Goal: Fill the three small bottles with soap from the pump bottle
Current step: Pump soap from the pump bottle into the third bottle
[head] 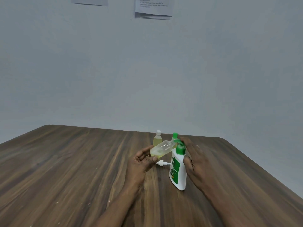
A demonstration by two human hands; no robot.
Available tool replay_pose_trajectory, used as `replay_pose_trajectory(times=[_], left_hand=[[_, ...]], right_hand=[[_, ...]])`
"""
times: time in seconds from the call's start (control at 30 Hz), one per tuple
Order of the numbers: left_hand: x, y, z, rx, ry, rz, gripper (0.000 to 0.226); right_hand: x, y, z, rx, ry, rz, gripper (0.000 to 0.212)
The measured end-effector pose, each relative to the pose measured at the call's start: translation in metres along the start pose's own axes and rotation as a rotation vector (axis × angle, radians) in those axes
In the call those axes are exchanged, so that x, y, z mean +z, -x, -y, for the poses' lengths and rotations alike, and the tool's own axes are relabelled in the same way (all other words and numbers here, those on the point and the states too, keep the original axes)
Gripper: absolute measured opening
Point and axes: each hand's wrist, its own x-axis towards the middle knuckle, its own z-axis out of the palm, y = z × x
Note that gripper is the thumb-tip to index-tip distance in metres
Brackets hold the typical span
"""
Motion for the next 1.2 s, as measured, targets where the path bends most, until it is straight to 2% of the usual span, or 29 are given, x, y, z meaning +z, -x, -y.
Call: replay_pose_trajectory(times=[0.13, 0.3, 0.5, 0.83, 1.2], left_hand=[[0.001, -0.0001, -0.0018, 0.012, -0.011, -0.004, 0.042], [0.0009, 0.0021, -0.0007, 0.014, -0.023, -0.011, 0.042], [0.0024, 0.0028, -0.0011, 0.021, -0.002, -0.01, 0.052], [0.0027, 0.002, -0.0012, 0.028, 0.013, 0.008, 0.042], [0.0046, 0.0032, -0.0034, 0.04, 0.017, 0.004, 0.051]], right_hand=[[0.0003, -0.0004, 0.0019, -0.008, -0.044, -0.009, 0.06], [0.0005, -0.0001, -0.0037, 0.012, 0.013, 0.034, 0.06], [0.0003, 0.0003, -0.003, 0.018, 0.006, 0.029, 0.054], [-0.0037, -0.0002, 0.0014, 0.017, 0.0, 0.04, 0.052], [-0.005, -0.0001, 0.0029, 0.023, 0.014, 0.045, 0.054]])
